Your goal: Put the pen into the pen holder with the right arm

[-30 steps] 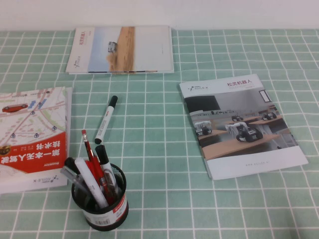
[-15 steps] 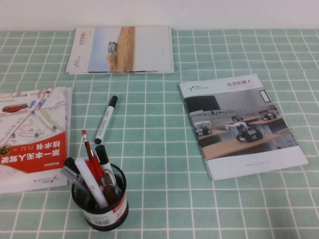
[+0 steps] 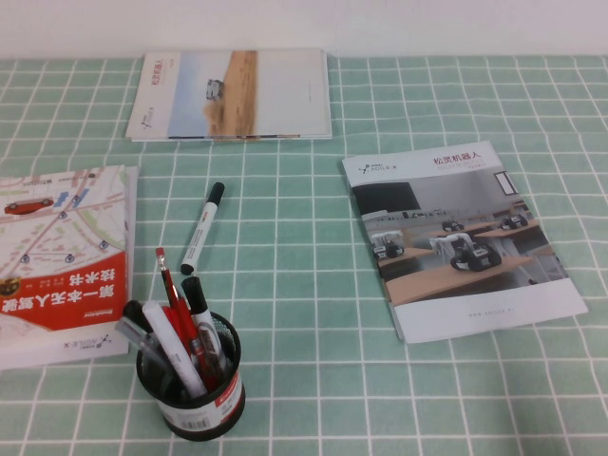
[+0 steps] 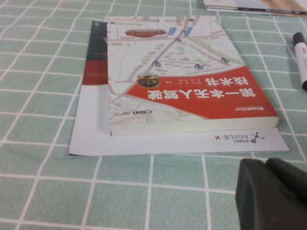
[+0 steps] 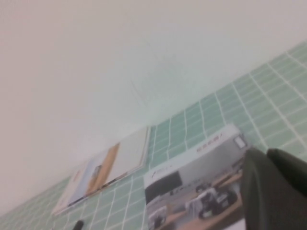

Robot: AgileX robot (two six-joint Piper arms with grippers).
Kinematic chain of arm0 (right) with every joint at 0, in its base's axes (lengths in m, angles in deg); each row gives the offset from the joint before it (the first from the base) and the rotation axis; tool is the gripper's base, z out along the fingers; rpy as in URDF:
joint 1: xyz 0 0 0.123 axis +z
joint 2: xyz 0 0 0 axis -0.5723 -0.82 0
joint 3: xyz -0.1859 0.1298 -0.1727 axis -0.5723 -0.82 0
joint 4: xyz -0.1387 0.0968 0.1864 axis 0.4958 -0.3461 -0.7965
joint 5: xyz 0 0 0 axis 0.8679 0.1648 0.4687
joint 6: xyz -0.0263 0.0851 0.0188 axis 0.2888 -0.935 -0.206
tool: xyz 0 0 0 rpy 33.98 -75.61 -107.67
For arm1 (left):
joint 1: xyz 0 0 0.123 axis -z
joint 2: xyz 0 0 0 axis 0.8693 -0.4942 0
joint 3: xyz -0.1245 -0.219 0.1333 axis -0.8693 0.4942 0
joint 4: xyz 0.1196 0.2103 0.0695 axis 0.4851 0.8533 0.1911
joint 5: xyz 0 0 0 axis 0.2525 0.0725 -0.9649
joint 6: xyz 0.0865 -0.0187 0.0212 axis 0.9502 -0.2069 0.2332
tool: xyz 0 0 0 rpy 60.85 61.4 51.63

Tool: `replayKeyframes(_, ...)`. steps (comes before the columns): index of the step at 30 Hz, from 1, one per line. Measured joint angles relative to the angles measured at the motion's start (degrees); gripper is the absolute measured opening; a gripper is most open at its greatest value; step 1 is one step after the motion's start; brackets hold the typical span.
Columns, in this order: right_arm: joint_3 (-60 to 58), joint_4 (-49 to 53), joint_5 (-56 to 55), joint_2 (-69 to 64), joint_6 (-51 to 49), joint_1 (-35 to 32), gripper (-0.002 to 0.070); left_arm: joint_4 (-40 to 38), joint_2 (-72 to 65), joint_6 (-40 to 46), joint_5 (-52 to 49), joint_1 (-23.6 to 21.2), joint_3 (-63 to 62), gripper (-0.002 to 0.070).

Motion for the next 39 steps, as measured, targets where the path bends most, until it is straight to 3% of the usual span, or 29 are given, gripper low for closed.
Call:
replayKeyframes(10, 7.51, -2.75, 16.28, -7.33, 0.0, 0.0, -0.0019, 0.0, 0.0, 0.0, 0.0, 0.0, 0.0, -0.0004)
replayKeyframes(23, 36.44, 4.55, 40.63, -46.22, 2.07, 0.56, -0.0019, 0.0, 0.0, 0.0, 0.0, 0.0, 0.0, -0.0004)
replayKeyframes(39, 76.84, 13.29, 43.36, -94.18, -2.37, 22.72, -0.0019, 0.0, 0.0, 0.0, 0.0, 0.0, 0.0, -0.0004)
